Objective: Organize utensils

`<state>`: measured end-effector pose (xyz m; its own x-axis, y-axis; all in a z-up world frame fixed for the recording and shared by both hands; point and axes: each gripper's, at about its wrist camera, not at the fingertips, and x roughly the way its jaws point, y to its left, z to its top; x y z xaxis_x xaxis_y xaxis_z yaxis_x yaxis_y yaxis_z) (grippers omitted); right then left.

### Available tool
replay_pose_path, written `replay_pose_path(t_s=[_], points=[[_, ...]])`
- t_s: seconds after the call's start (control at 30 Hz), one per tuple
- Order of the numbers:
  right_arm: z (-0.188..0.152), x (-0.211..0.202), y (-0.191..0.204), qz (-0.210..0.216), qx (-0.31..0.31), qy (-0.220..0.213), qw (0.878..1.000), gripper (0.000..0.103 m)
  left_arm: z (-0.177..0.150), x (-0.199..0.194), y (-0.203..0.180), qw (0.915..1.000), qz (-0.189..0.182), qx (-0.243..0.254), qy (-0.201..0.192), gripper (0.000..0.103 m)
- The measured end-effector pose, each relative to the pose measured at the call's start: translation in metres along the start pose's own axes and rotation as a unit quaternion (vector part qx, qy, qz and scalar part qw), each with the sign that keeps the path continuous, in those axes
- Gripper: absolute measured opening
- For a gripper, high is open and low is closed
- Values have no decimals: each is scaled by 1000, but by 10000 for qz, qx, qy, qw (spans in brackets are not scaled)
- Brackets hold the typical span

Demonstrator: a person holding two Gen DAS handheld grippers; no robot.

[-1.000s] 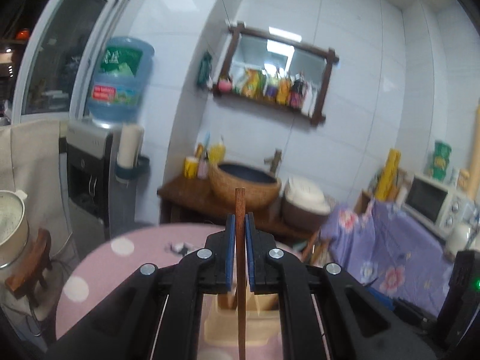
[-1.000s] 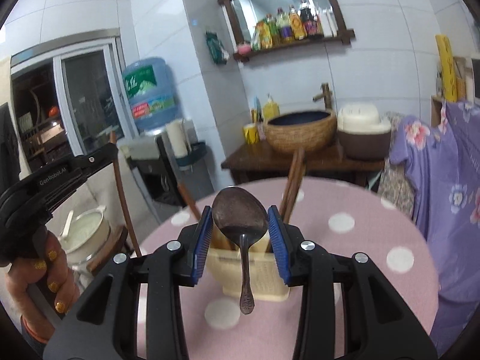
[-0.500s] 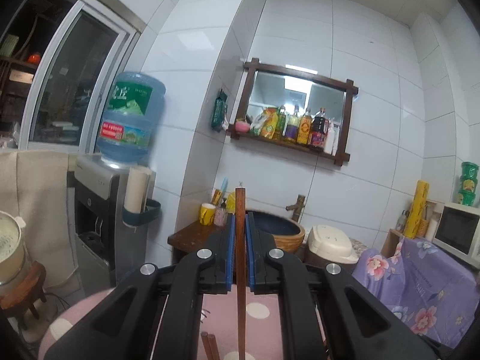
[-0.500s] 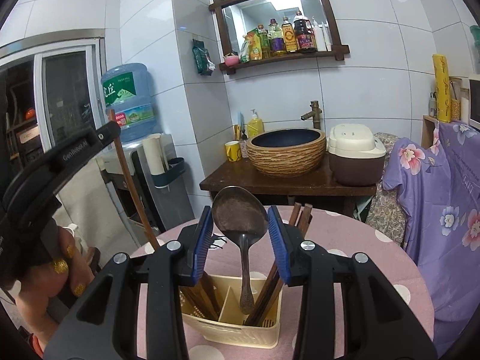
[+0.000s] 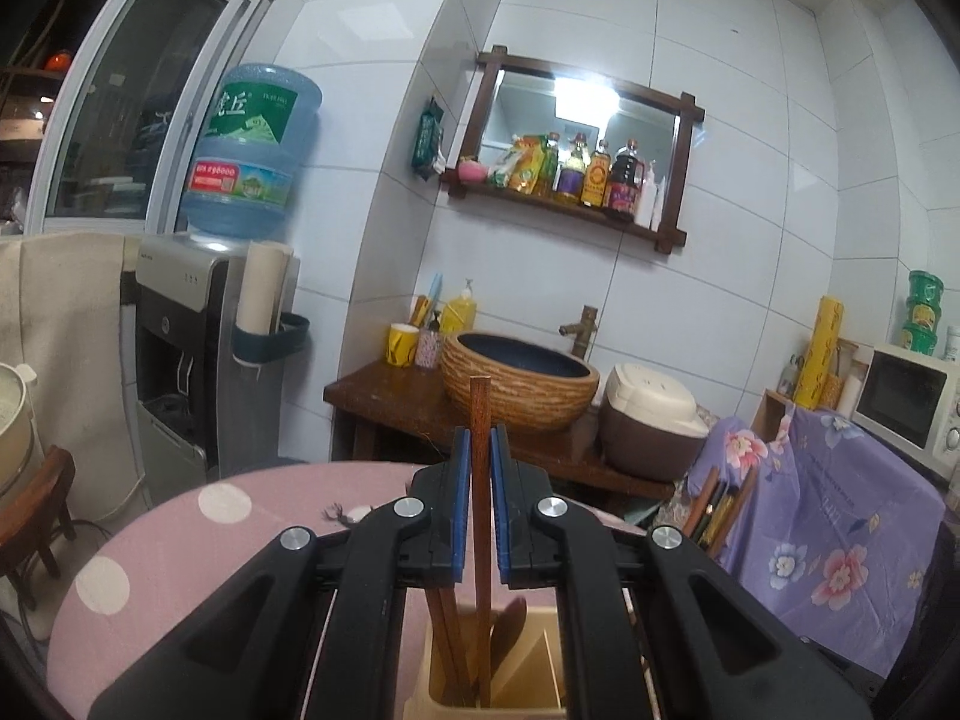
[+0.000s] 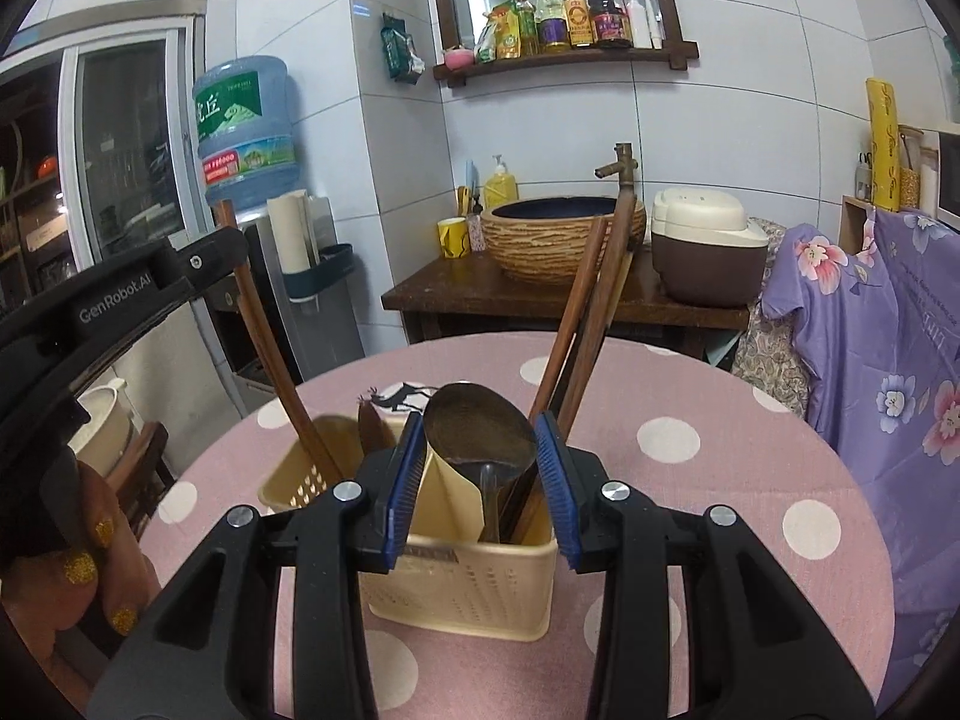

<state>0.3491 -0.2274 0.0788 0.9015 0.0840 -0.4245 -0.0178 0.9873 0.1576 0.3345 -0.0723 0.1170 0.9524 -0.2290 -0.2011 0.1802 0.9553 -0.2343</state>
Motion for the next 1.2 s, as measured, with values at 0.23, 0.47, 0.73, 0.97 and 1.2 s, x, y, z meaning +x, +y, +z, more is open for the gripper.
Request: replay_pose_path(t_s=[0.23, 0.47, 0.73, 0.97, 1.2], points=[[-18, 6, 1, -172, -117, 53, 9998, 38, -25, 8, 2, 9991, -83, 72, 418, 8], [-22, 2, -1, -148, -96, -63, 9998, 39, -26, 1, 3, 9986, -184, 126, 480, 8], [-32, -32, -4, -116, -61, -335, 9994, 57, -27, -34, 9, 9993, -272, 51, 268, 54], [-50, -68, -9, -233, -93, -343, 9991, 82, -34, -75, 10, 9989, -262, 286, 247, 79], [-97, -111, -28, -339, -120, -285, 9989, 97, -67, -113, 19, 9965, -8, 702, 457, 98]])
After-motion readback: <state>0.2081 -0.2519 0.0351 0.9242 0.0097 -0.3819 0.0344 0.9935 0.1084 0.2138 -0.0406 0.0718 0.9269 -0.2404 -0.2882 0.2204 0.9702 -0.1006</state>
